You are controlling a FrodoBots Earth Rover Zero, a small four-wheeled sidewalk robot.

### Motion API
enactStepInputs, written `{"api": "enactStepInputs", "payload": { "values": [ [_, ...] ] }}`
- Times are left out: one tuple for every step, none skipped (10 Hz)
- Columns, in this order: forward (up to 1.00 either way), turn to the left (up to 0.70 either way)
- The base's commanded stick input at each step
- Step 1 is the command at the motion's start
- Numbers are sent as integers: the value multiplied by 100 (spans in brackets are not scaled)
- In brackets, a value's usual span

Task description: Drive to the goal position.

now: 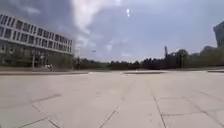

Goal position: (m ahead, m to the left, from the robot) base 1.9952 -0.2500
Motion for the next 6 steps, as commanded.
{"api": "enactStepInputs", "payload": {
  "values": [
    [70,0],
    [70,0],
    [70,0],
    [70,0],
    [70,0],
    [70,0]
  ]
}}
